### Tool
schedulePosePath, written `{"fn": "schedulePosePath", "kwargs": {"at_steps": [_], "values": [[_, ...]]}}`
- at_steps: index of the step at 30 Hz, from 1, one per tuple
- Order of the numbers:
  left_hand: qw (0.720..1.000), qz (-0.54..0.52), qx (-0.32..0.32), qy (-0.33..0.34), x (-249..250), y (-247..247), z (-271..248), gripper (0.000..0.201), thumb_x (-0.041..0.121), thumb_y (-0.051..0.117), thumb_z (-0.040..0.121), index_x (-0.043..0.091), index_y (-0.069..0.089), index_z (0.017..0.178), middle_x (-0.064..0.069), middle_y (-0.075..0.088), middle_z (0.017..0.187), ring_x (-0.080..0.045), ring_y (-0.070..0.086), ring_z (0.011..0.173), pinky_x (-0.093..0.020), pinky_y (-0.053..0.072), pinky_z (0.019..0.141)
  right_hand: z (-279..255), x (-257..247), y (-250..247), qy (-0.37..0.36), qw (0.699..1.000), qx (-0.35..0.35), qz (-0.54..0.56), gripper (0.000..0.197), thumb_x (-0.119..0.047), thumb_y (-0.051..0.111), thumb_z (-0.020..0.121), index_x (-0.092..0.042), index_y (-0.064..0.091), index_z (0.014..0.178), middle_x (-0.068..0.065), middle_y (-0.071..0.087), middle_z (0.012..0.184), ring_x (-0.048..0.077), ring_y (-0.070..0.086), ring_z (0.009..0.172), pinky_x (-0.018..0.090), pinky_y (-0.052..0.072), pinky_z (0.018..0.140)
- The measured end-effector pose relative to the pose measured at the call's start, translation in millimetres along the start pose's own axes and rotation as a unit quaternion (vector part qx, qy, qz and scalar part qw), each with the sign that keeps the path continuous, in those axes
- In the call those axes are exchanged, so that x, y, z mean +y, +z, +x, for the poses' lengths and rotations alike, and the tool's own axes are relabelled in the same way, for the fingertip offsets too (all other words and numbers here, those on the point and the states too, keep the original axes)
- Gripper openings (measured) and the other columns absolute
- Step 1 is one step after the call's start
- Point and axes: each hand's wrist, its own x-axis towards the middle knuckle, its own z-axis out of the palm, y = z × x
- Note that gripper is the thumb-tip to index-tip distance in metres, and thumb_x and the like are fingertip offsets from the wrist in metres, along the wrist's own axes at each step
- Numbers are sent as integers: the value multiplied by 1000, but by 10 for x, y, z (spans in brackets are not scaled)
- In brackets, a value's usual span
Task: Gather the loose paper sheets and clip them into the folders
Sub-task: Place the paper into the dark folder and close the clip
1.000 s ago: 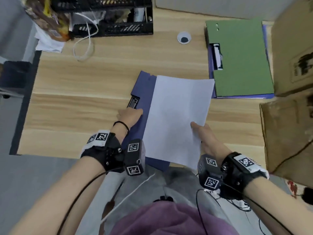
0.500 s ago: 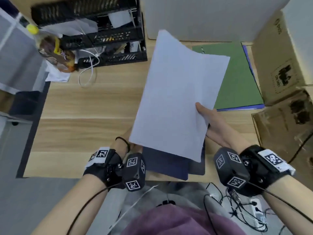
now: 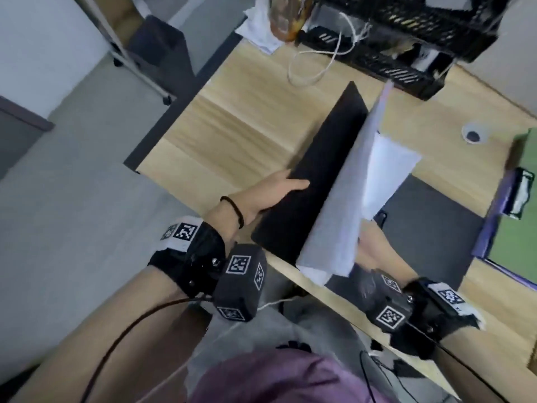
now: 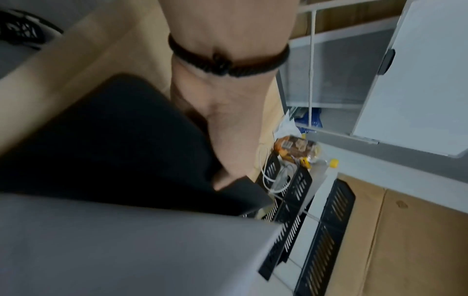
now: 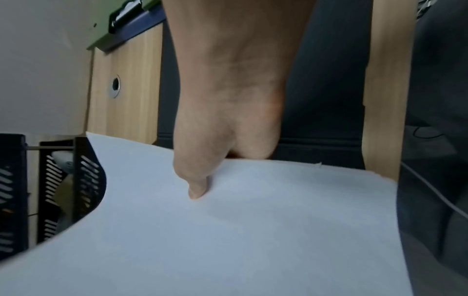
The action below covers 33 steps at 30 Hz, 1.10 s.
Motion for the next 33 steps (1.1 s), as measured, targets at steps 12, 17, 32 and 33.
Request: {"fn": "schedulePosePath", "kwargs": {"at_steps": [12, 17, 32, 33], "values": [[901, 233, 364, 28, -834, -1232, 330, 66, -7, 60, 75, 18, 47, 134, -1, 56, 124, -17, 54, 112, -32, 47, 96, 540, -19, 373, -21, 996, 64, -55, 22, -17, 49, 101, -10, 57, 121, 1, 69, 103, 7, 72, 71, 22, 56, 58], [908, 276, 296, 111, -713, -921, 407, 45, -4, 56, 78, 19, 62, 116, 0, 56, 103, -9, 51, 79, -23, 47, 80, 468, 19, 249, -34, 996, 59, -58, 24, -22, 51, 101, -16, 59, 122, -1, 70, 112, 12, 71, 90, 26, 56, 71], [961, 243, 127, 16, -802, 615, 748, 27, 13, 49, 94, 20, 57, 119, -2, 62, 110, -17, 59, 99, -23, 44, 80, -61, 560, -1200, -25, 986, 164, 29, 20, -25, 52, 100, -20, 58, 119, -2, 69, 111, 20, 67, 97, 42, 51, 87], [956, 259, 135, 15, -795, 639, 766, 28, 12, 49, 93, 18, 58, 119, -5, 62, 112, -20, 59, 99, -23, 44, 80, -85, 598, -1282, -20, 983, 179, 36, 14, -25, 52, 100, -23, 60, 111, -3, 69, 106, 20, 67, 93, 42, 52, 84]]}}
